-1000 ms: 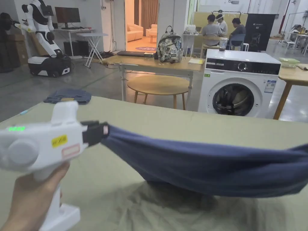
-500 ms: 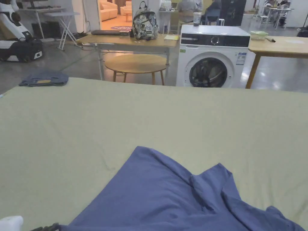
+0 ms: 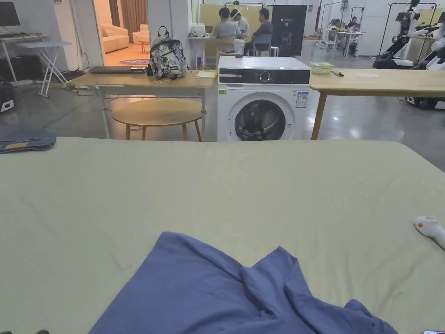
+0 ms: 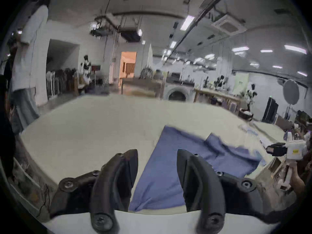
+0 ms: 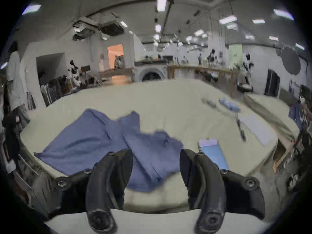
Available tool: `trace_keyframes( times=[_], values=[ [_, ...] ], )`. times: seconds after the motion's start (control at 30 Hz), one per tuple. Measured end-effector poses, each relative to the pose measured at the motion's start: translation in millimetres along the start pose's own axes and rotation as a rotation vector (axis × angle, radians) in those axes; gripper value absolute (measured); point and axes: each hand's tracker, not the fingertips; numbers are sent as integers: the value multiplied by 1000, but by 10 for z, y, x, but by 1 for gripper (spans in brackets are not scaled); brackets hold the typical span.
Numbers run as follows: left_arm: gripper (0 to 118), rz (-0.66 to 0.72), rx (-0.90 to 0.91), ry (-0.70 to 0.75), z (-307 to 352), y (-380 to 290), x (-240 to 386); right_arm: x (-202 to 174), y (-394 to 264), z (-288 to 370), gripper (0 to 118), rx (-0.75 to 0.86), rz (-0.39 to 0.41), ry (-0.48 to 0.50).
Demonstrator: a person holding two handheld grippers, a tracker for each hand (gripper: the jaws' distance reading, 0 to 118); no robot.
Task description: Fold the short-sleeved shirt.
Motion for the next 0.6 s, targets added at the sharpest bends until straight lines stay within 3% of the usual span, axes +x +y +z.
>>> trace_keyframes(
  times=[0.1, 0.13, 0.17, 0.2, 0.23, 0.37, 0.53, 0.57, 0.6],
  values=[
    [43, -20, 105, -58, 191, 273, 173, -218, 342, 181, 61, 103, 49, 67],
    [37, -27, 125, -63, 233, 318, 249, -276, 420, 221, 59, 125, 59, 91],
    [18, -39, 146, -50, 281, 350, 327, -319, 481, 235, 43, 146, 70, 117],
    [0, -58, 168, -39, 319, 375, 401, -374, 538, 261, 17, 160, 75, 141],
    [0, -69, 167, -40, 336, 388, 452, -412, 576, 266, 0, 159, 88, 179],
    [0, -74, 131, -80, 339, 398, 533, -536, 606, 186, 0, 165, 98, 196],
    [0, -45, 110, -29, 366, 340, 425, -544, 612, 119, 0, 154, 45, 211],
    [9, -20, 124, -3, 371, 311, 342, -519, 618, 126, 0, 156, 42, 215],
    [30, -8, 121, 12, 348, 276, 230, -514, 608, 125, 0, 155, 44, 218]
  ],
)
